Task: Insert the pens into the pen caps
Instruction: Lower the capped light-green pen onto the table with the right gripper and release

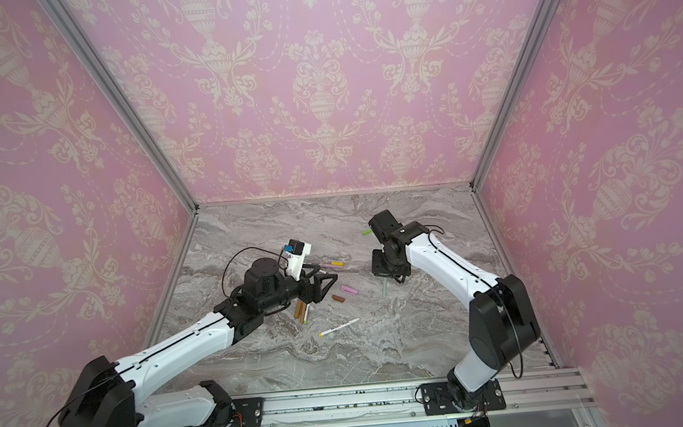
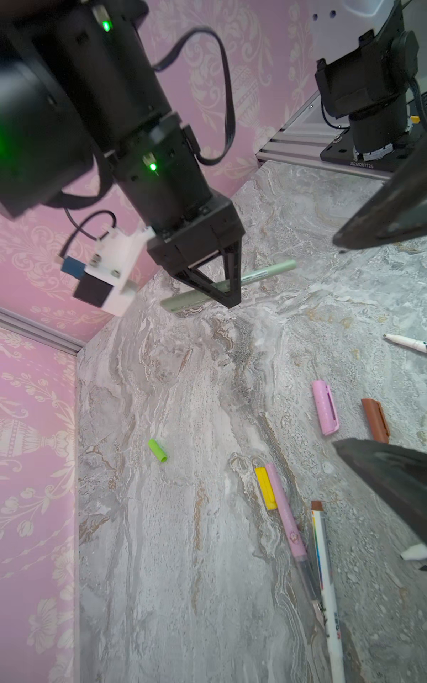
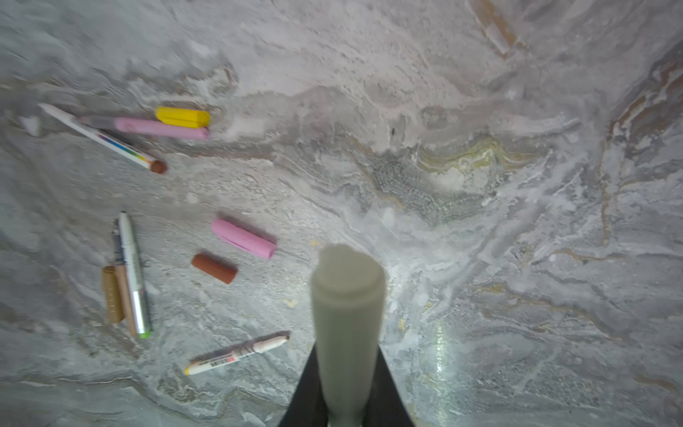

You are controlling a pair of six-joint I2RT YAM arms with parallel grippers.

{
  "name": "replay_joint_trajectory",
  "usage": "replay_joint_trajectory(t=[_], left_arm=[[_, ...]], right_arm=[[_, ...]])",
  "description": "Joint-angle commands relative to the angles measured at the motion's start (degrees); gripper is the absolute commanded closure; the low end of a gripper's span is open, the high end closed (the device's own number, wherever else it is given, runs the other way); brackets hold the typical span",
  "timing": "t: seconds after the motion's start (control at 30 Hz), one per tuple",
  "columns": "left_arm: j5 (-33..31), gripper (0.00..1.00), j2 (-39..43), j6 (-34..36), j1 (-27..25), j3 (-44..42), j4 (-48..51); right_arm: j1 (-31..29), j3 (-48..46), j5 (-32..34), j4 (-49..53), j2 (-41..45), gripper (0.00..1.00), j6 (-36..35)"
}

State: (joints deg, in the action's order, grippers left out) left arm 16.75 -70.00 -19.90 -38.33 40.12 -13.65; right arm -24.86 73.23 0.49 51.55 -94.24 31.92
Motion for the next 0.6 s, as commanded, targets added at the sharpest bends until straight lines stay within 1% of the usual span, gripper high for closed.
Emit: replay_joint_trajectory(t=[0.0,0.2,0.57], left_arm=[[-3.36,0.16,0.96,4.18,0.19,0.06,3.29],[-3.4,0.16,0.88,3.99,0.18,0.49,4.12],[-4.97,0.16,1.49,4.43,0.39,0.43,4.87]], right_arm=[[0.1,-0.9,2.67,3.16,-4.2,0.99,-4.44],[0.12,0.56,5.52,2.59,-11.18,0.99,-5.97],[0.3,1.35,8.54,-0.16,-15.64,0.91,-6.03]])
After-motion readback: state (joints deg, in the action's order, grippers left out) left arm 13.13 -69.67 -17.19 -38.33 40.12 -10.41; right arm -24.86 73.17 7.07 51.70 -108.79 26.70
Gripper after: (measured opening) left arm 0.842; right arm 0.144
